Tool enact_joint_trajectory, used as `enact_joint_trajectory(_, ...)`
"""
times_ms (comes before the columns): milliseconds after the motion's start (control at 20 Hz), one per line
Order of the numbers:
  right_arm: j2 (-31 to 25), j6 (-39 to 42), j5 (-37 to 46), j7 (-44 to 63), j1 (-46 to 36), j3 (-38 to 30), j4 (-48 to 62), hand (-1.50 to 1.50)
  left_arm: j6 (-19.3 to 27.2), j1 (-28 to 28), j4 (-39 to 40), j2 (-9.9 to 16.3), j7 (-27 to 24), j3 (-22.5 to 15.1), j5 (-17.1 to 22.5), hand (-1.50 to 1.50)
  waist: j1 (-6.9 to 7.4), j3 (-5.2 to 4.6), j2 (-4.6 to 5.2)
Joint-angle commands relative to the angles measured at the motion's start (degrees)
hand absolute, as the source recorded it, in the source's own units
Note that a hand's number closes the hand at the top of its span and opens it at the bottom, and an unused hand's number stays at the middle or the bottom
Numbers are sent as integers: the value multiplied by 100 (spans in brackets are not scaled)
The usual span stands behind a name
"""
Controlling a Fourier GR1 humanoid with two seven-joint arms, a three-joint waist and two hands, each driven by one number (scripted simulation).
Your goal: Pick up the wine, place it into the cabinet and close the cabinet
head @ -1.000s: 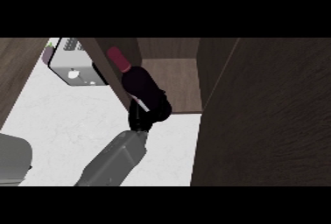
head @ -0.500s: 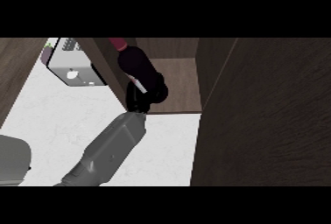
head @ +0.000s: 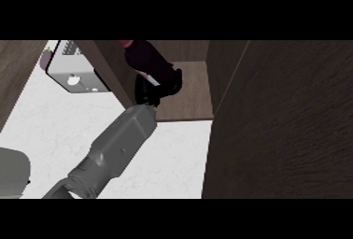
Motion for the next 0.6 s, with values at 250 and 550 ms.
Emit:
enact_joint_trajectory(250, -19, 184, -32, -328, -75, 20, 323, -150, 172, -605, 603, 1, 370, 28, 175, 150, -194, 5, 68)
enact_joint_trajectory(550, -19, 107, -181, -104, -305, 13, 291, -150, 340, -541, 428, 2, 264, -80, 482, 150, -306, 3, 85)
